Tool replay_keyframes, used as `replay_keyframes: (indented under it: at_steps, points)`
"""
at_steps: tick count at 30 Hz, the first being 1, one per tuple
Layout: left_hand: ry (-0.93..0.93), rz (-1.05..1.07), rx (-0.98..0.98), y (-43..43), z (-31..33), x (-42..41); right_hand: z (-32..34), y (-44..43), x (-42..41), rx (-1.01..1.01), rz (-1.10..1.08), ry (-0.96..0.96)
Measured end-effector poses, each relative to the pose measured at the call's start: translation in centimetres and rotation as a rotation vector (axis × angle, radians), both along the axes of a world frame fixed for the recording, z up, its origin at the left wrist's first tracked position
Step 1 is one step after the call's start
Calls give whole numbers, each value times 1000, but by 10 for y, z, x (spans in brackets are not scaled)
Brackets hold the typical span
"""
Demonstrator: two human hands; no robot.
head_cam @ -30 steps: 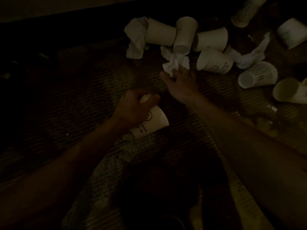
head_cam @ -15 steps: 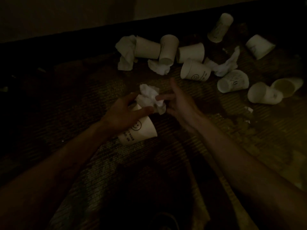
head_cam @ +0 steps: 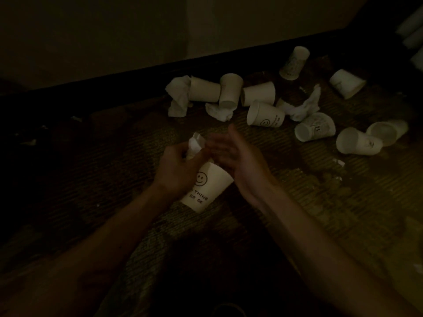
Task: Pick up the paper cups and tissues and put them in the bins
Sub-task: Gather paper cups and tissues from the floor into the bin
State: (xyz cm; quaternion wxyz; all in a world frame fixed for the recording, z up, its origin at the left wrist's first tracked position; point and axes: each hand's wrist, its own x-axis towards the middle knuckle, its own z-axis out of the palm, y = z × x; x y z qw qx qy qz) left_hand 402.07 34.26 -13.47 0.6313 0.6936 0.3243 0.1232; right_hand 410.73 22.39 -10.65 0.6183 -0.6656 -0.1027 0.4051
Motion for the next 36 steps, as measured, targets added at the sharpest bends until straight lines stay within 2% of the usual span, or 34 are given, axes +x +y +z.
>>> replay_keyframes:
  at_steps: [2,4,6,8,11,14,18,22,25,29,33,36]
  points:
    - [23,149,-62,-1,3,4,0,-6,0,-82,-169,-118]
    - [4,250,-100,-1,5,8,-1,-14,-4,-128,-232,-119]
    - [-34,229,-123,-7,8,13,-9,-21,-14,-153,-159,-13]
    - [-50,137,-158,-19,10,20,-18,-26,-20,-91,-122,66]
    - [-25,58,-212,-31,6,28,-25,-32,-13,-51,-165,98]
    - [9,111,-216,-27,-1,35,-31,-37,2,-104,-152,85]
    - [139,176,-77,-7,-19,49,-42,-37,27,-132,-233,86]
    - [239,46,180,14,-41,75,-50,-26,55,-114,-286,126]
    - [286,-72,282,29,-58,102,-57,-17,72,-117,-309,155]
    - [273,-82,307,29,-66,144,-64,-13,91,-150,-352,157]
    - [361,-266,527,30,-77,169,-69,-18,103,-123,-372,197]
    - [411,-272,629,32,-85,170,-72,-21,108,-113,-382,200]
